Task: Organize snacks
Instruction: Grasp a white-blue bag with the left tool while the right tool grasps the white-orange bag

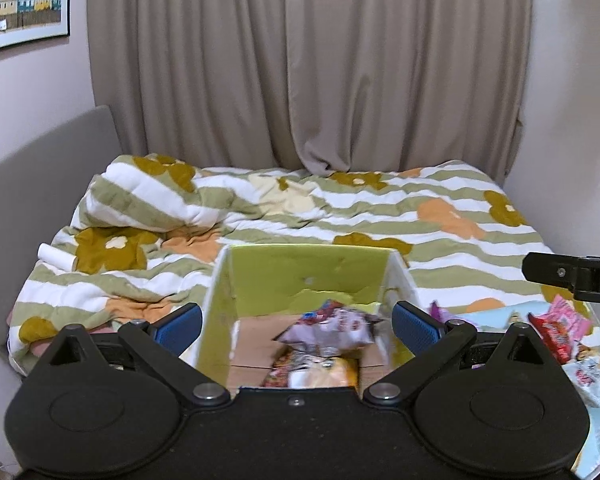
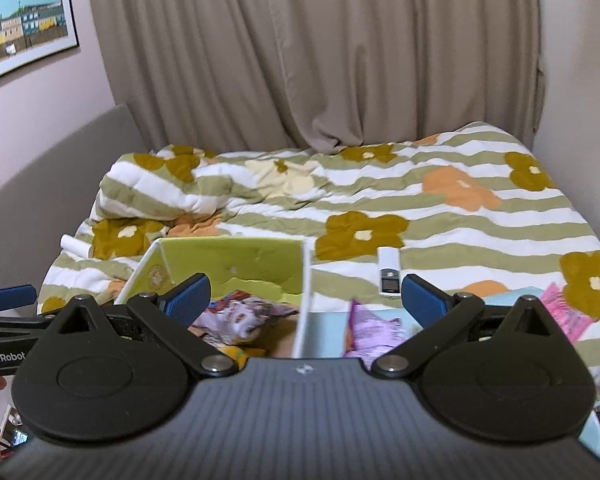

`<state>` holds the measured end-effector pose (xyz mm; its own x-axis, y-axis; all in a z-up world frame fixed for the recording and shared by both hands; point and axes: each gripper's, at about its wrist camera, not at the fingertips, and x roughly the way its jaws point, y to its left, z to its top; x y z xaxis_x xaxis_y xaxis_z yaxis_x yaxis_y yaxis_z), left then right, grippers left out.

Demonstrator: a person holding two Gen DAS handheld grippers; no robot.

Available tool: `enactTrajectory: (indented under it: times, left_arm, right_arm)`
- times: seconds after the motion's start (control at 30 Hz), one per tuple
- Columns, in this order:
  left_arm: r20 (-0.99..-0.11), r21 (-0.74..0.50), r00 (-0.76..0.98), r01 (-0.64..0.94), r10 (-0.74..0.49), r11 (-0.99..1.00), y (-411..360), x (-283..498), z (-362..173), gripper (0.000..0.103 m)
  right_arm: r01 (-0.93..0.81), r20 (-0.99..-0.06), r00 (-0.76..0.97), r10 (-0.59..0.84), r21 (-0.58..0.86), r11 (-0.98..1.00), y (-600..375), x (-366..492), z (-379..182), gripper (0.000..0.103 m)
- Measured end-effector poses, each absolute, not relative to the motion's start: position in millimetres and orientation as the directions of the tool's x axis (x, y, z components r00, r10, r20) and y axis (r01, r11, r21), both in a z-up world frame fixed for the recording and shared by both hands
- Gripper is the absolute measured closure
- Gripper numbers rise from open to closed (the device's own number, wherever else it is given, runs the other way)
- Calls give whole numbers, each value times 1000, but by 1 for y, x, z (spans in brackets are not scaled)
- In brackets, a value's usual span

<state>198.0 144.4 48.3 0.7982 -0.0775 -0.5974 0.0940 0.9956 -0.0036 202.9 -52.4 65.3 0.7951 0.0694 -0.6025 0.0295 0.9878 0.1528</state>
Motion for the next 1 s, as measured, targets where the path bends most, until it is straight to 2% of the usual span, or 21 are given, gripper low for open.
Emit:
enactTrajectory:
  times: [0.17, 0.4, 0.8, 1.0]
  left_arm:
    - [-587, -31, 802, 119, -114, 992, 102, 180, 49, 0]
    - [-621, 18, 777, 142, -100, 990, 41, 160, 26, 0]
    - [-725, 28, 688, 13, 11, 1000, -11, 137, -50, 0]
    - [-764, -48, 646, -44, -9, 998, -20, 141, -84, 1]
  right_arm:
    - [67, -607, 794, 37, 148, 987, -104, 174, 64, 0]
    - [98, -633, 774, 9, 134, 986, -159, 141, 40, 0]
    - [68, -732, 678, 72, 160, 985, -208, 103, -32, 0]
    - [75, -780, 618, 101, 186, 980, -219, 93, -71, 0]
